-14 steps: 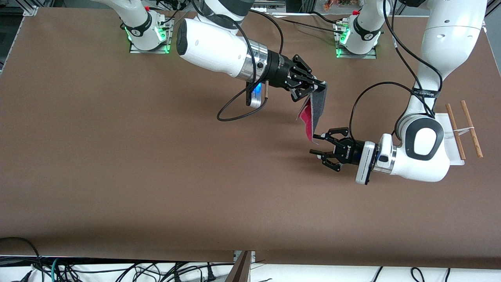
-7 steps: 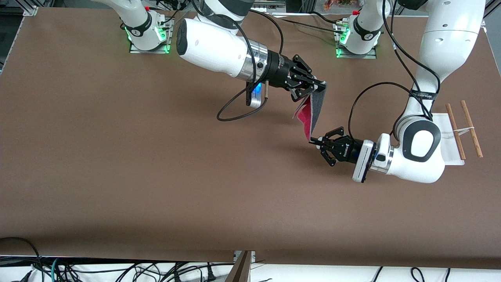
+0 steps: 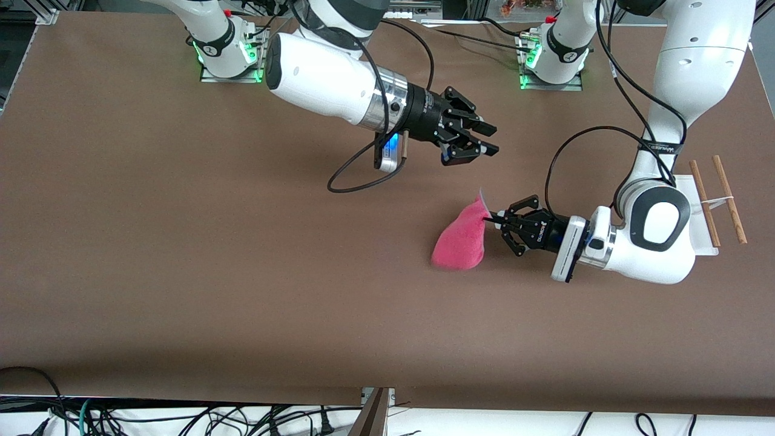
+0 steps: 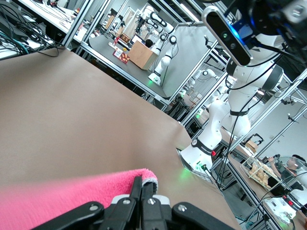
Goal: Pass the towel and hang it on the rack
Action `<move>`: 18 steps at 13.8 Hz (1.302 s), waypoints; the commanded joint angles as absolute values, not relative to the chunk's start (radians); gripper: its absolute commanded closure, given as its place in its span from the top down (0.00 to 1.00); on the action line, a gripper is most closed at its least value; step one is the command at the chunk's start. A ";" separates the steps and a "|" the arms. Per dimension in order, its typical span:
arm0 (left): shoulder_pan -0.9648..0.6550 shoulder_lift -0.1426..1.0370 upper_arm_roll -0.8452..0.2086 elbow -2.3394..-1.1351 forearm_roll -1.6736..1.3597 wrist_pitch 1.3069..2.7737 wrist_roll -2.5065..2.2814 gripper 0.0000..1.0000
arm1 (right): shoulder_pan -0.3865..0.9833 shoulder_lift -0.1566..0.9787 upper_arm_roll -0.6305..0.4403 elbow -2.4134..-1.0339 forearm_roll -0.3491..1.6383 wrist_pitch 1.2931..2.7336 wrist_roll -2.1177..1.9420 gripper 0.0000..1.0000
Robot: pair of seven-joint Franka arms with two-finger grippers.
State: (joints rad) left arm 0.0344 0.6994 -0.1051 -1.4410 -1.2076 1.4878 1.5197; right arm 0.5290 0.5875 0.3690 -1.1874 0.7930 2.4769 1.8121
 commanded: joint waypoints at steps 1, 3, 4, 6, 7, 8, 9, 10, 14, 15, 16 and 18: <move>0.057 0.693 -0.100 -1.416 -1.171 1.460 1.510 0.00 | 0.471 0.577 0.371 -1.161 0.795 2.374 1.803 0.99; 0.084 0.677 -0.100 -1.372 -1.074 1.427 1.468 0.00 | 0.405 0.552 0.370 -1.166 0.753 2.262 1.731 0.99; 0.098 0.675 -0.098 -1.338 -1.008 1.396 1.430 0.00 | 0.365 0.540 0.362 -1.170 0.746 2.211 1.701 0.99; 0.138 0.676 -0.100 -1.258 -0.870 1.332 1.372 0.00 | 0.292 0.525 0.341 -1.170 0.742 2.064 1.594 0.99; 0.155 0.675 -0.100 -1.231 -0.803 1.298 1.352 0.00 | 0.269 0.503 0.316 -1.175 0.741 1.981 1.515 0.99; 0.176 0.673 -0.095 -1.211 -0.749 1.266 1.336 0.00 | 0.261 0.479 0.267 -1.193 0.741 1.895 1.427 0.99; 0.205 0.672 -0.086 -1.189 -0.692 1.241 1.330 0.00 | 0.261 0.442 0.209 -1.222 0.741 1.832 1.346 0.99; 0.234 0.672 -0.081 -1.169 -0.633 1.215 1.321 0.00 | 0.261 0.402 0.163 -1.256 0.742 1.769 1.251 0.99; 0.359 0.670 -0.046 -1.066 -0.356 1.195 1.321 0.00 | 0.261 0.301 -0.053 -1.312 0.645 1.470 0.860 0.99; 0.392 0.670 -0.035 -1.054 -0.319 1.195 1.319 0.00 | 0.261 0.285 -0.089 -1.318 0.594 1.424 0.753 0.99; 0.417 0.670 -0.022 -1.055 -0.287 1.195 1.319 0.00 | 0.262 0.263 -0.125 -1.339 0.531 1.396 0.632 0.99; 0.458 0.666 0.021 -1.054 -0.223 1.196 1.331 0.00 | 0.262 0.191 -0.135 -1.417 0.358 1.408 0.446 0.99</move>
